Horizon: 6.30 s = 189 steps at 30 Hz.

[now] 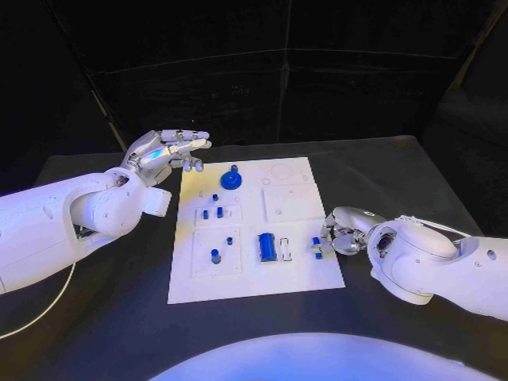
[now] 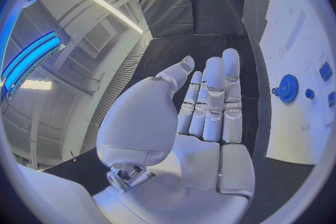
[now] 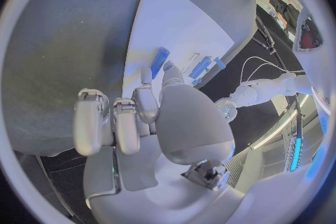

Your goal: Assemble the parts on the task board

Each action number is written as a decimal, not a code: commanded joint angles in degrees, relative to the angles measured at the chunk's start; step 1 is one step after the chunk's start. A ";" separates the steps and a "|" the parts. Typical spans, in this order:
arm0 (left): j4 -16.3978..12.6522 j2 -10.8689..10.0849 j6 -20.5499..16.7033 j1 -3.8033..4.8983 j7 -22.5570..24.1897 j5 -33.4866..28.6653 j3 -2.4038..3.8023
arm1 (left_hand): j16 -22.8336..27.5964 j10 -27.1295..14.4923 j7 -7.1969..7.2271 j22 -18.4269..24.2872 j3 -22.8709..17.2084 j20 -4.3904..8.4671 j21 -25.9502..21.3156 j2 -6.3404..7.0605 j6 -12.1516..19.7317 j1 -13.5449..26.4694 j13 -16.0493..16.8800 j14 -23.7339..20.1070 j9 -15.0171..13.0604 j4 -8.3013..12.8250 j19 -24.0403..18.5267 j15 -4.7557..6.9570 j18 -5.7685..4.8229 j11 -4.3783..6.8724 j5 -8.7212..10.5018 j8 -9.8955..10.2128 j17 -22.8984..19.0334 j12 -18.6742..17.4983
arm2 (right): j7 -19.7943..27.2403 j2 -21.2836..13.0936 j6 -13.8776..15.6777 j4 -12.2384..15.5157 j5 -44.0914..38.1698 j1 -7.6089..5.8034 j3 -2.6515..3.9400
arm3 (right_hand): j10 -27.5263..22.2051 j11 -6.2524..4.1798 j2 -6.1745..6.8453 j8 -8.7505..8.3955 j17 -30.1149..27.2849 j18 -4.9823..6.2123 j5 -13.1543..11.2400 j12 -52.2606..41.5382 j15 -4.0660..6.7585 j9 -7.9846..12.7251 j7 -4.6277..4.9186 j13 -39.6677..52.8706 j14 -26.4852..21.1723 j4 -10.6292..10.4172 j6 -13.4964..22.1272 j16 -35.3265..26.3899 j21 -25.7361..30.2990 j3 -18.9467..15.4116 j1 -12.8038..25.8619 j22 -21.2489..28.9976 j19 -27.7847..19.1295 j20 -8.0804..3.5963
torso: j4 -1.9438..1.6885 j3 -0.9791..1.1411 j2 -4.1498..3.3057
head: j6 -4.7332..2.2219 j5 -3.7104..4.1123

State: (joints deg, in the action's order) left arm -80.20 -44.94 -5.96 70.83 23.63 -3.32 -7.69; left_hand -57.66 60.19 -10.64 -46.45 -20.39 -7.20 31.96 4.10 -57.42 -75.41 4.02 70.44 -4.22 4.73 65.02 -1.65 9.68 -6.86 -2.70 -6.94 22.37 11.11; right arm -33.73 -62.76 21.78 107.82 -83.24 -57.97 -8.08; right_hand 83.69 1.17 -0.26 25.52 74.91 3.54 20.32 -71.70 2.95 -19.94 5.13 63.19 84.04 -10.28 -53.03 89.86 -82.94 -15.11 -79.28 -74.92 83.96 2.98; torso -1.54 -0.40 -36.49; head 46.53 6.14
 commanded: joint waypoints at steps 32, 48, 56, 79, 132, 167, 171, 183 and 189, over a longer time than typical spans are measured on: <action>0.23 0.29 1.02 0.07 0.29 -0.14 0.05 | 0.05 -0.76 -0.12 0.25 0.68 -0.43 -0.59 -0.54 0.65 0.72 0.08 -0.47 0.05 -0.49 -0.22 -0.23 0.73 -0.07 -0.21 -0.31 -0.14 0.67 | -1.44 1.69 -4.69 -0.01 -6.21 0.35 -0.16 | 6.31 -0.64 -3.07 -2.86 15.09 -1.14 5.51 -18.30 0.23 1.51 -0.16 26.81 5.96 6.95 -2.84 0.14 -0.79 6.10 -6.62 -4.82 1.85 -0.01 | -0.11 0.00 0.05 | 0.02 -0.67; 0.34 0.47 1.49 0.06 0.40 -0.14 0.04 | 0.05 -0.77 -0.11 0.27 0.71 -0.44 -0.62 -0.58 0.67 0.75 0.09 -0.48 0.05 -0.53 -0.21 -0.24 0.73 -0.07 -0.21 -0.31 -0.15 0.70 | 1.40 0.56 4.26 3.91 2.82 0.18 -0.06 | 6.31 -0.89 -1.46 -3.85 15.09 -1.28 4.53 -18.30 0.45 1.92 -0.50 26.81 5.96 3.27 -4.07 0.14 -1.16 5.52 0.05 -5.41 2.10 -0.20 | 0.12 0.02 -0.06 | 0.05 -1.60; 0.10 0.18 1.85 0.07 0.59 -0.14 0.04 | 0.05 -0.78 -0.10 0.28 0.73 -0.44 -0.64 -0.58 0.68 0.77 0.09 -0.48 0.06 -0.55 -0.21 -0.24 0.73 -0.07 -0.21 -0.31 -0.16 0.72 | 3.13 1.80 6.70 3.94 5.84 0.16 -0.03 | 6.31 -1.03 -1.44 -3.76 15.09 -1.33 4.70 -18.30 0.53 1.85 -0.71 26.81 5.96 2.95 -4.57 0.14 -1.31 5.51 0.37 -5.65 2.20 -0.22 | -0.05 0.01 -0.09 | 0.13 -1.88; -0.26 -0.02 2.02 0.09 0.65 -0.14 0.05 | 0.03 -0.84 -0.05 0.32 0.81 -0.45 -0.69 -0.49 0.74 0.70 0.10 -0.49 0.06 -0.49 -0.21 -0.23 0.74 -0.04 -0.21 -0.31 -0.17 0.79 | 1.12 7.40 6.51 0.56 7.93 0.15 -0.02 | 6.31 -1.28 -1.36 -3.78 15.09 -1.34 5.13 -18.30 0.74 1.79 -0.98 26.81 5.96 2.22 -5.29 0.14 -1.37 5.39 1.15 -5.74 2.25 -0.39 | 0.11 0.03 -0.05 | 0.46 -2.47; -0.16 -0.28 1.98 0.09 0.51 -0.14 0.05 | 0.02 -0.91 -0.03 0.37 0.87 -0.44 -0.75 -0.39 0.78 0.55 0.10 -0.51 0.06 -0.38 -0.20 -0.20 0.76 -0.02 -0.21 -0.33 -0.20 0.87 | 0.25 5.39 3.82 2.39 3.33 0.15 -0.02 | 6.31 -1.48 0.94 -3.74 15.09 -1.27 -9.74 -18.30 0.97 0.06 -1.22 26.81 5.96 -5.07 -6.18 0.14 -1.06 1.16 5.85 -5.42 2.13 -0.67 | 0.27 0.06 0.05 | 0.32 -2.56; 0.08 0.04 1.81 0.07 0.40 -0.14 0.05 | 0.01 -0.94 -0.05 0.39 0.90 -0.44 -0.78 -0.43 0.79 0.54 0.11 -0.52 0.06 -0.39 -0.19 -0.20 0.76 -0.02 -0.21 -0.35 -0.21 0.93 | 0.84 7.41 2.97 -1.01 3.72 0.16 -0.02 | 6.31 -1.42 0.48 -3.66 15.09 -1.24 -6.73 -18.30 0.91 -0.49 -1.16 26.81 5.96 -3.71 -6.21 0.14 -0.93 1.24 3.29 -5.29 2.06 -0.59 | 0.13 0.05 0.05 | 0.22 -2.54; 0.11 0.04 1.81 0.07 0.43 -0.14 0.04 | 0.01 -0.94 -0.05 0.39 0.90 -0.44 -0.78 -0.43 0.79 0.54 0.11 -0.52 0.06 -0.39 -0.19 -0.20 0.76 -0.02 -0.21 -0.35 -0.21 0.93 | 4.19 6.43 5.60 -0.29 6.23 0.16 -0.02 | 6.31 -1.18 1.81 -4.19 15.09 -0.97 -4.28 -18.30 0.74 -0.45 -0.83 26.81 5.96 -3.95 -5.24 0.14 -0.12 0.36 3.81 -4.08 1.53 -0.49 | 0.16 0.04 0.10 | 0.10 -2.53; 2.07 0.59 1.66 -0.04 0.65 -0.16 0.03 | 0.09 -1.03 -0.04 0.50 1.10 -0.47 -0.94 -0.45 0.85 0.70 0.12 -0.70 0.06 -0.53 -0.24 -0.24 0.75 -0.04 -0.20 -0.38 -0.29 1.09 | 33.85 5.94 3.24 -8.22 42.42 -3.79 0.03 | -10.13 1.46 -0.89 -5.22 14.10 5.23 -1.88 3.27 -1.60 -1.06 2.07 9.40 5.45 -1.22 2.00 -0.57 24.19 2.42 -2.93 26.49 -13.50 1.50 | 0.24 -0.03 1.11 | -2.17 -2.06; 4.32 1.54 0.38 -0.22 0.64 -2.10 0.03 | 7.97 -1.42 -0.46 3.81 2.27 -1.47 -6.98 -0.40 1.14 1.05 0.20 -9.94 0.06 -1.02 -7.38 -1.56 0.30 -0.59 -0.63 -0.63 -3.85 2.25 | 46.96 9.03 0.00 -19.07 58.50 -7.70 0.06 | -24.90 2.64 -2.51 -4.43 -9.58 6.89 -1.69 18.90 -2.71 -1.83 3.37 -4.05 -10.32 3.39 4.97 -22.06 36.27 4.61 -9.68 38.24 -20.43 2.52 | 0.06 -0.14 2.41 | -4.08 -2.16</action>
State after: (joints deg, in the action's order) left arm -76.15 -43.55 -4.90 70.54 23.68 -3.87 -7.71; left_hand -50.57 58.82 -11.08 -42.98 -18.47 -8.55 25.63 3.63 -56.56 -74.94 4.15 61.50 -4.22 3.62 58.45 -2.98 9.67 -7.41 -2.99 -7.39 18.91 13.11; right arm 0.97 -53.97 24.66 89.65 -39.49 -65.34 -8.10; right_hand 60.75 3.66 -2.82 20.93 66.99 9.84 18.94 -54.85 0.36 -21.72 8.51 60.75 75.05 -7.26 -48.52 69.76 -47.59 -10.53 -88.66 -37.49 64.17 5.42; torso -1.30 -0.47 -34.91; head 43.01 4.06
